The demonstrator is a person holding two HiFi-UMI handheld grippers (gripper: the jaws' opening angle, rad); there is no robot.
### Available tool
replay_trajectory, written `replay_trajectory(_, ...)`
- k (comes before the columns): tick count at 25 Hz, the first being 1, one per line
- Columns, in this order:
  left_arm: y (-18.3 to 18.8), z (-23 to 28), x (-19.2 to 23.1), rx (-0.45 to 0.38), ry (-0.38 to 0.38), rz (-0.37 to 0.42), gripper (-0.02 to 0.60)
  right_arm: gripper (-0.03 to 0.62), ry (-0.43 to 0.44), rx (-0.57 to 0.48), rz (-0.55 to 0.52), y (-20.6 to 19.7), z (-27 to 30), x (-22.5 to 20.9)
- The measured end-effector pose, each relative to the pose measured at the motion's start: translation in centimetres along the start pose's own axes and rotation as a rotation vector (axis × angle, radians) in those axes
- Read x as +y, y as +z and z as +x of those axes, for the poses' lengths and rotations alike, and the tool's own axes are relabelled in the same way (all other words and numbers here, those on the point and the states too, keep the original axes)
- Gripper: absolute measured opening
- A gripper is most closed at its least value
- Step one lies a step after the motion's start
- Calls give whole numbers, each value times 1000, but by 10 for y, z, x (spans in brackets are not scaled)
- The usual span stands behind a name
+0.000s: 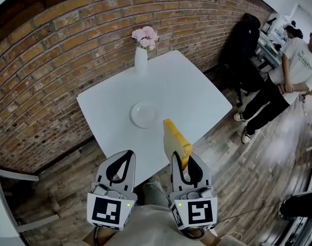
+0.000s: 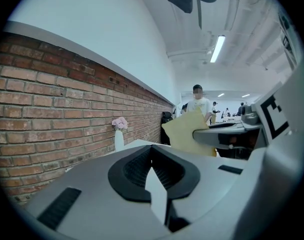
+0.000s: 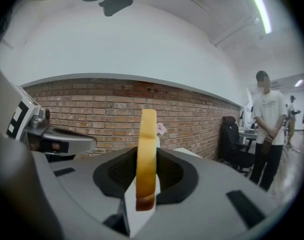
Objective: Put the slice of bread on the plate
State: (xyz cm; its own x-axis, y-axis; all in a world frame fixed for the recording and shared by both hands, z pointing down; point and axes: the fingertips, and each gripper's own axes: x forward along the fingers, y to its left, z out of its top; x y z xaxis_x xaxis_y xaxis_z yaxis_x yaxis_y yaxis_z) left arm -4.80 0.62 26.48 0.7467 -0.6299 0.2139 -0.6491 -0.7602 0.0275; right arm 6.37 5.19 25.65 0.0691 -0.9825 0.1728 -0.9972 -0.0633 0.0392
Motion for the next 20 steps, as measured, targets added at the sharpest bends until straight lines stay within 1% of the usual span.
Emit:
replay_trajectory(2,1,5,4,3,12,4,9,95,11,3,5,-2,9,-2)
replay_trajectory(5,0,15,11,19,33,-10,9,95,40,19,9,-7,23,-4)
replay_trajectory(11,2,39,20,21,61,-25,9,94,93,28,-9,-5,56,-12)
replay_trajectory(20,-4,65,32,38,107,-36,9,94,171,58,-22,-13,95,-13)
